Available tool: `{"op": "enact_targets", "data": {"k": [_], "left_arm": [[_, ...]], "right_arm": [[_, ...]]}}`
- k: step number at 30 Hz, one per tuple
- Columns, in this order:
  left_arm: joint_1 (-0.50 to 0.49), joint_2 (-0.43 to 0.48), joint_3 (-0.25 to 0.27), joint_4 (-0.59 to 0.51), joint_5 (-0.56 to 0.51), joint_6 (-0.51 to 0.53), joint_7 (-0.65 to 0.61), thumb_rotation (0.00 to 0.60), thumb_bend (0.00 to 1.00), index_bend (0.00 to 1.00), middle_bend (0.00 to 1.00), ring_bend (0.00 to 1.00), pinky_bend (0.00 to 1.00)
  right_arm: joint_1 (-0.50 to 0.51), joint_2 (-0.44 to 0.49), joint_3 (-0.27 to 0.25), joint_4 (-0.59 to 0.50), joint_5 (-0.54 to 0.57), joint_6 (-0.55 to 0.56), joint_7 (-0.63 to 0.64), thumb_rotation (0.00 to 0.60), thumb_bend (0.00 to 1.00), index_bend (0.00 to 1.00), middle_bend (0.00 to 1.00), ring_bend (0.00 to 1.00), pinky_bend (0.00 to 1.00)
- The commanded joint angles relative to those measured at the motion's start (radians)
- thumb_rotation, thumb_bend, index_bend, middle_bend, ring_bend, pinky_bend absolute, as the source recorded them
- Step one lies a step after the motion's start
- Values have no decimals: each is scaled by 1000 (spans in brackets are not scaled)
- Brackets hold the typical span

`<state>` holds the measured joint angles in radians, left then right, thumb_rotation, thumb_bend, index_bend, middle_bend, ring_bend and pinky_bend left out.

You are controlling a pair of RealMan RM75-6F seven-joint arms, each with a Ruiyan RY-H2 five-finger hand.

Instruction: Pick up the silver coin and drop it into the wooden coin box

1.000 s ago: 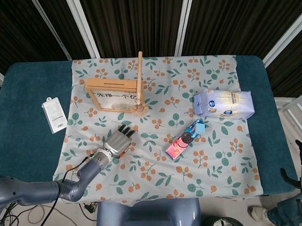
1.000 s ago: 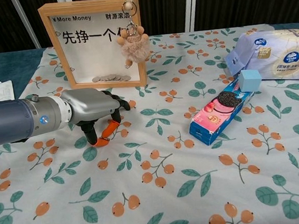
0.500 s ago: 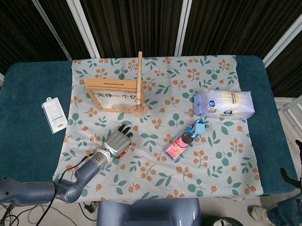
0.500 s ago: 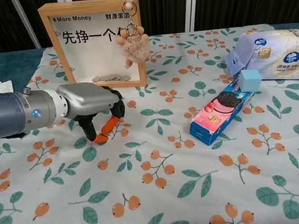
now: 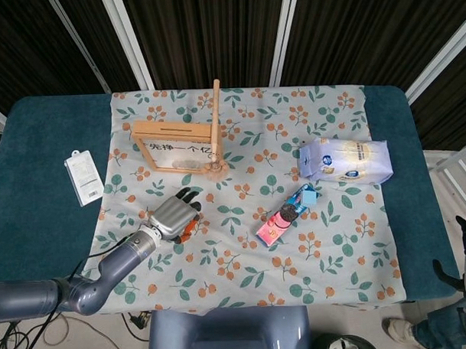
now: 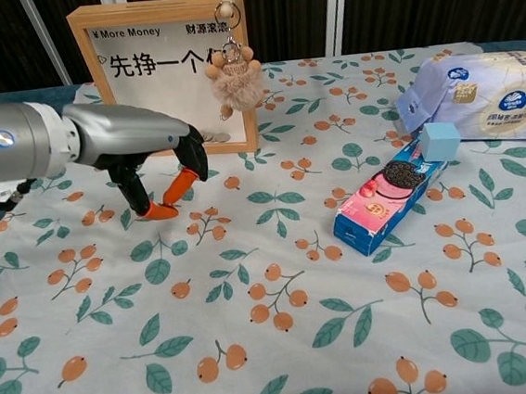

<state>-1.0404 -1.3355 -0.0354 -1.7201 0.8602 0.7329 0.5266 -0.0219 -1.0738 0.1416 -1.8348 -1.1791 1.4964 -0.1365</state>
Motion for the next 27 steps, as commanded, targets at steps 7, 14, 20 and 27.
{"op": "enact_targets", "data": {"k": [7, 14, 20, 27], "left_arm": [[31, 259, -50, -225, 51, 85, -60, 600, 667, 670, 251, 0, 0], [113, 441, -86, -368, 168, 175, -159, 600, 648, 672, 255, 0, 0], [136, 511, -162, -352, 188, 226, -249, 600, 638, 674, 263, 0, 0], [-89, 557, -247, -199, -70, -13, -164, 600, 638, 676, 263, 0, 0]], "right_arm": [[0, -3, 0, 2, -3, 4, -3, 600, 369, 99, 46, 4, 0], [0, -6, 0, 2, -4, 8, -5, 600, 369, 99, 46, 4, 0], [-1, -5, 3, -3, 1, 7, -2, 600, 369, 99, 46, 4, 0], [-1, -6, 1, -5, 1, 7, -5, 600, 369, 98, 46, 4, 0]]}}
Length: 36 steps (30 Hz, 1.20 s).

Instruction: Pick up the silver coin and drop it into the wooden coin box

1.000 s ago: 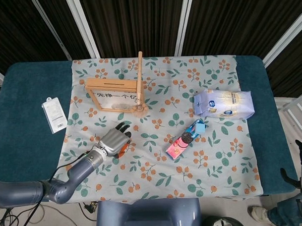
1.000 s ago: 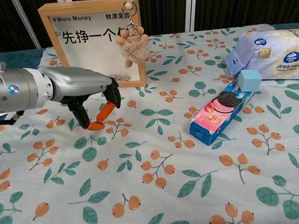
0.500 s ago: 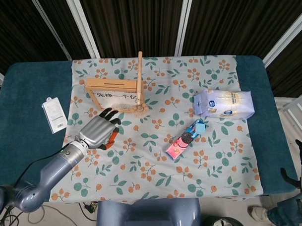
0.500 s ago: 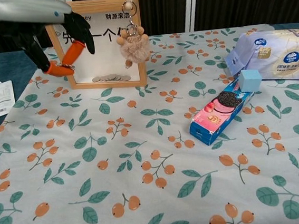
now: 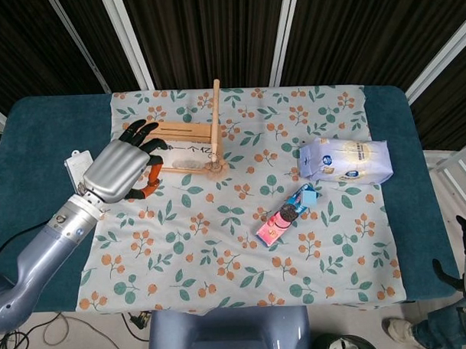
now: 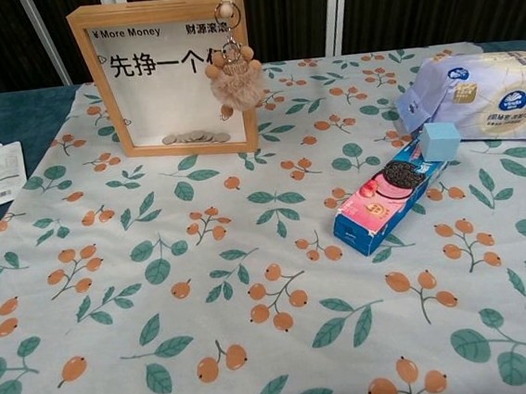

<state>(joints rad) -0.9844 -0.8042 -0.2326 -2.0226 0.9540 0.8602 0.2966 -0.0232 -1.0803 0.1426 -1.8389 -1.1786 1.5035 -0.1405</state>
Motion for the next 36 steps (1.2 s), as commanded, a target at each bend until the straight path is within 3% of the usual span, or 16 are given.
{"op": "enact_targets", "data": {"k": [1, 9, 15, 27, 36], "left_arm": [[-184, 19, -50, 136, -209, -166, 91, 600, 638, 676, 263, 0, 0], [-403, -100, 28, 361, -505, -211, 256, 600, 638, 676, 262, 0, 0], [-470, -223, 87, 547, -619, -220, 304, 600, 637, 676, 260, 0, 0], [-491, -356, 122, 751, -654, -401, 207, 600, 636, 650, 248, 0, 0], [-499, -364, 154, 776, -611, -439, 144, 600, 559, 635, 245, 0, 0]], "right_arm": [[0, 0, 0, -1, 1, 0, -1, 600, 369, 98, 46, 4, 0], [0, -2, 1, -3, 3, 0, -1, 600, 369, 99, 46, 4, 0], [-1, -1, 3, -5, 9, 0, 2, 600, 369, 98, 46, 4, 0], [-2, 0, 7, -7, 18, 2, 1, 600, 369, 99, 46, 4, 0], [-1, 0, 10, -11, 24, 2, -1, 600, 369, 99, 46, 4, 0]]}}
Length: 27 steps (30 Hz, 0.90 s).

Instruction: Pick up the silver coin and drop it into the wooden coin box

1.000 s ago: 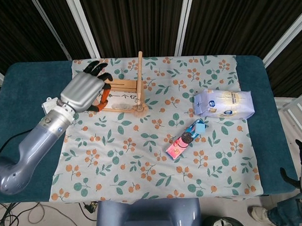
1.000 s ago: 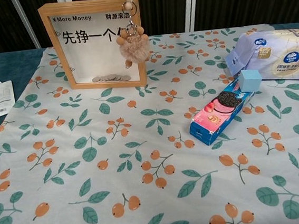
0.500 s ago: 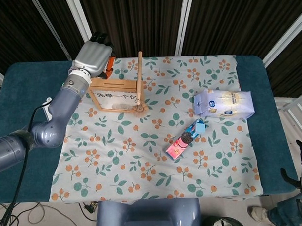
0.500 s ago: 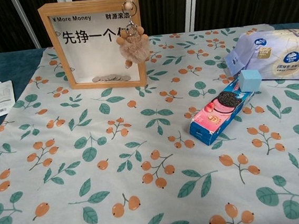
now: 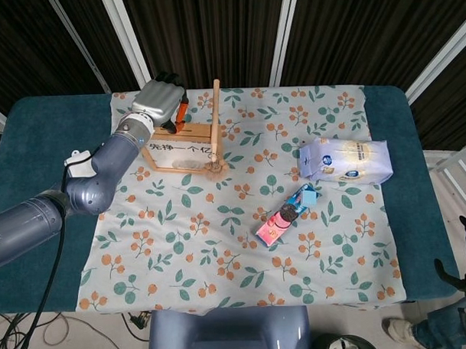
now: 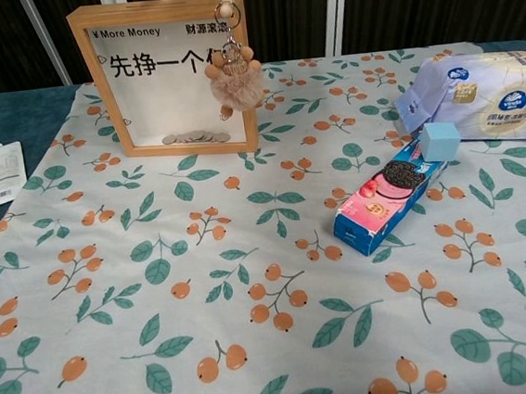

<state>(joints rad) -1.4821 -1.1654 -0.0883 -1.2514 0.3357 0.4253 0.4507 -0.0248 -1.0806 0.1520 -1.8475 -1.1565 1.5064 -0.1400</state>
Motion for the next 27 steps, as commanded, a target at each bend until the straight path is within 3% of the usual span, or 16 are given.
{"op": "enact_targets", "data": {"k": [1, 12, 27], "left_arm": [[-2, -5, 15, 7, 10, -7, -16, 600, 559, 634, 245, 0, 0], [-15, -59, 61, 70, 51, -54, -82, 600, 578, 613, 237, 0, 0], [-29, -79, 108, 97, 72, -31, -107, 600, 535, 570, 213, 0, 0]], "right_arm": [[0, 0, 0, -2, 2, -1, -1, 600, 369, 99, 46, 4, 0], [-1, -1, 1, -1, 2, 3, 2, 600, 369, 98, 46, 4, 0], [-2, 1, 2, -1, 1, 5, 4, 600, 368, 99, 46, 4, 0]]}}
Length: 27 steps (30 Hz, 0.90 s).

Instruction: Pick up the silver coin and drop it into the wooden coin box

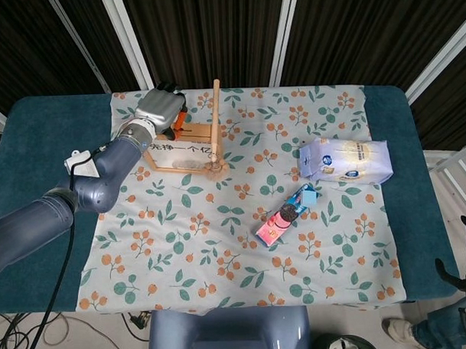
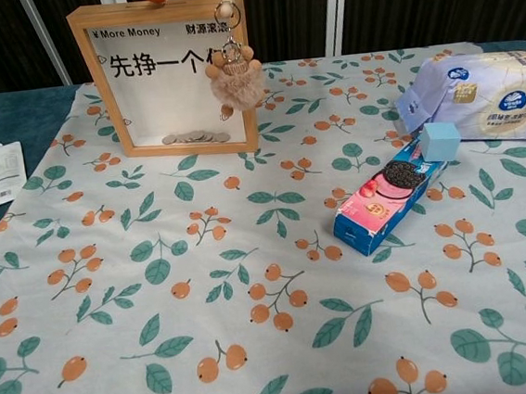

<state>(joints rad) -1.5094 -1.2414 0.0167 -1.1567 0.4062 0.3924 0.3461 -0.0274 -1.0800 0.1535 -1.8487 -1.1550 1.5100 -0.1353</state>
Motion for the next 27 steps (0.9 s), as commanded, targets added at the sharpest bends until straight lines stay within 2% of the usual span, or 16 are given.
{"op": "enact_targets", "data": {"k": [1, 12, 27], "left_arm": [[-3, -5, 4, 4, 2, 3, -5, 600, 513, 570, 213, 0, 0], [-18, -7, 26, 9, 2, 1, -19, 600, 442, 554, 209, 0, 0], [-43, -16, 60, 10, -10, 6, -22, 600, 413, 533, 208, 0, 0]], "right_arm": [[0, 0, 1, 0, 0, 2, -1, 600, 368, 99, 46, 4, 0], [0, 2, 1, -1, 2, 0, 1, 600, 369, 99, 46, 4, 0], [-1, 3, 2, -3, 4, 1, 1, 600, 369, 99, 46, 4, 0]]}}
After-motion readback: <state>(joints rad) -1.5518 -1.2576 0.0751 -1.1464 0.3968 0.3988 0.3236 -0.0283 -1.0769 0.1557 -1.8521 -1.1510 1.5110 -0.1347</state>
